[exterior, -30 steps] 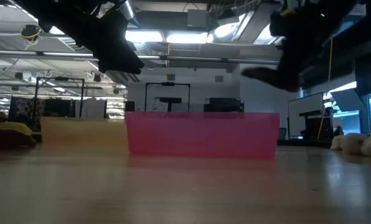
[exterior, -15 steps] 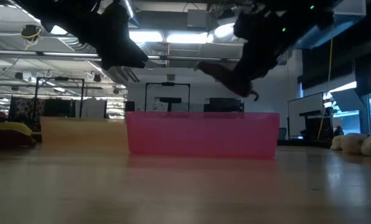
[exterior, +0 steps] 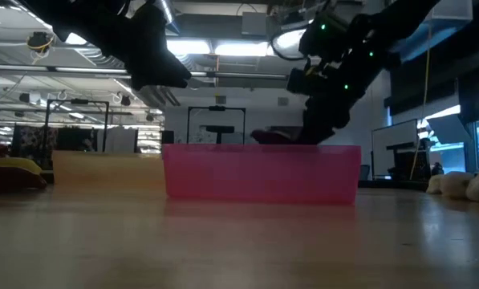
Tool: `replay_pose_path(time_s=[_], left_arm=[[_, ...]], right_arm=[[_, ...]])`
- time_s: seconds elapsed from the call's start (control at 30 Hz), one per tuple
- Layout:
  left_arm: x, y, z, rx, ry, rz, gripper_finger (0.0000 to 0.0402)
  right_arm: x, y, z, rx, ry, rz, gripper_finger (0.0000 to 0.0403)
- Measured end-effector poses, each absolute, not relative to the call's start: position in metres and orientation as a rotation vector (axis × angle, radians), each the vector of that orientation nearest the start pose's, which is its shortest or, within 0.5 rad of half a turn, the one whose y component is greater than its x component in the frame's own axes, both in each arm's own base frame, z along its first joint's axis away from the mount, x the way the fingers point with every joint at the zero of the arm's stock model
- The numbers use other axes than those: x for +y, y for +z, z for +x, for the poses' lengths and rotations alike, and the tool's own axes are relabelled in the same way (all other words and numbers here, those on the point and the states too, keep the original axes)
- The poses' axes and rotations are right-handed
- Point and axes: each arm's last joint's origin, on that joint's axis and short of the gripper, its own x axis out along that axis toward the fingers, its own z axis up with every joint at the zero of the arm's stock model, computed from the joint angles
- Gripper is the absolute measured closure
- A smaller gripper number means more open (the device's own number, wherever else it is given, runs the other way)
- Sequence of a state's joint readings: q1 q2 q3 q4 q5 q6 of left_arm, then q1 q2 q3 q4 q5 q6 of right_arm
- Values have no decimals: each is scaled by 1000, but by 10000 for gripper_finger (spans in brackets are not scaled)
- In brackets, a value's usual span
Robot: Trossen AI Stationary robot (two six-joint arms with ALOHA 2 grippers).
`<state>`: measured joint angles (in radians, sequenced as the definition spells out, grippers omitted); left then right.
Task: Sort produce into baskets
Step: Put the red chili pepper in the red bin, then put the yellow lemon in the transparent bin
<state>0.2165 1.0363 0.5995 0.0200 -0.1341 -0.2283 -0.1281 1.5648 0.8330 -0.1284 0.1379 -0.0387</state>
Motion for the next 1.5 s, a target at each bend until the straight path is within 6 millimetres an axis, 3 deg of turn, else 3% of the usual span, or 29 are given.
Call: replay_pose_path(time_s=[0.27,0.9,1.3,1.5], left_arm=[[51,242,215,377,392,-240,246],[51,242,215,378,392,-240,247],[51,242,215,378,392,-240,247],[51,242,215,378,392,-240,247]], right_arm=[[-49,160,303,922,-239,-29,284],[-48,159,304,925,-237,-29,283],[-48,159,304,925,-237,-29,214],[-48,159,304,924,-237,-29,204]])
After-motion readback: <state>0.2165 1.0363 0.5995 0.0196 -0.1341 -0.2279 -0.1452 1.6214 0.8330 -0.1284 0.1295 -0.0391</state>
